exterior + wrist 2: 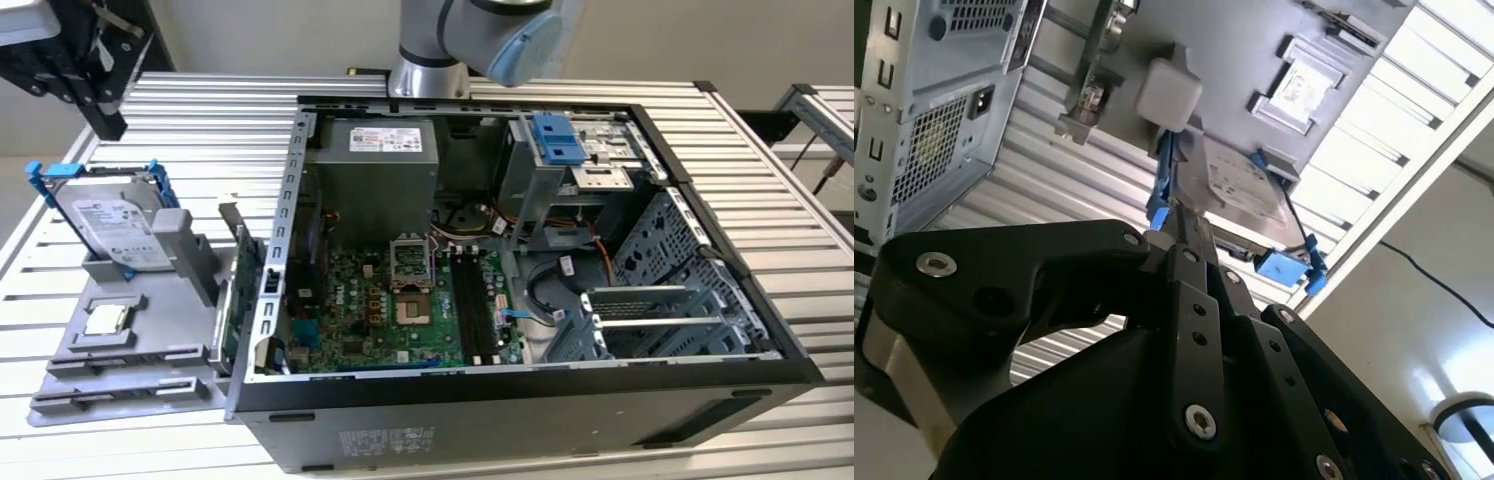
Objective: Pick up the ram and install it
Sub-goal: 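Reach for the ram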
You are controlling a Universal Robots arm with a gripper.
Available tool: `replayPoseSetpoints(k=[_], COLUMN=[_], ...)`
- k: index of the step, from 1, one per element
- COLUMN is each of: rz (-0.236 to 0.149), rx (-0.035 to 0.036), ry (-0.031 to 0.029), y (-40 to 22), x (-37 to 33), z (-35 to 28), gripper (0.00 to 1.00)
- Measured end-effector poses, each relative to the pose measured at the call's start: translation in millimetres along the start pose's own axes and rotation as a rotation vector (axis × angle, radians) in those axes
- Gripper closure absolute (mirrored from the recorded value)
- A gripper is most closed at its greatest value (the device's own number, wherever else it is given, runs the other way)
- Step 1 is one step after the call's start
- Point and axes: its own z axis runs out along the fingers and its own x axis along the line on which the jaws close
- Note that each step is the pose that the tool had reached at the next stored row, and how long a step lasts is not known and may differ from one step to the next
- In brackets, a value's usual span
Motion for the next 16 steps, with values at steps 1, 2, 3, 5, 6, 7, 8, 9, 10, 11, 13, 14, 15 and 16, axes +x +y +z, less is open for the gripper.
replayPoseSetpoints(k=[1, 2, 3, 5, 6, 7, 8, 9, 10, 11, 13, 14, 15, 16], rz=[0.0, 0.0, 0.0, 0.0, 0.0, 0.0, -0.001, -0.001, -0.002, -0.002, -0.003, -0.003, -0.003, -0.004], rx=[0.0, 0.0, 0.0, -0.0001, 0.0, 0.0, 0.0, 0.0, 0.0, -0.0001, -0.0001, -0.0001, -0.0001, -0.0001], ry=[0.0, 0.0001, 0.0, 0.0, 0.0, 0.0, 0.0001, 0.0001, 0.0001, 0.0002, 0.0001, 0.0002, 0.0002, 0.0002], y=[-0.3, -0.7, -1.1, -1.6, -1.9, -2.1, -2.4, -2.5, -2.7, -2.9, -3.3, -3.4, -3.6, -3.8], x=[2.5, 4.9, 7.2, 11.8, 14.0, 16.3, 18.6, 20.7, 22.9, 25.0, 29.3, 31.6, 33.8, 35.9], z=[0.0, -0.1, -0.1, -0.2, -0.2, -0.3, -0.3, -0.4, -0.4, -0.5, -0.5, -0.6, -0.6, -0.7], gripper=[1.0, 1.0, 1.0, 1.0, 1.0, 1.0, 1.0, 1.0, 1.0, 1.0, 1.0, 1.0, 1.0, 1.0])
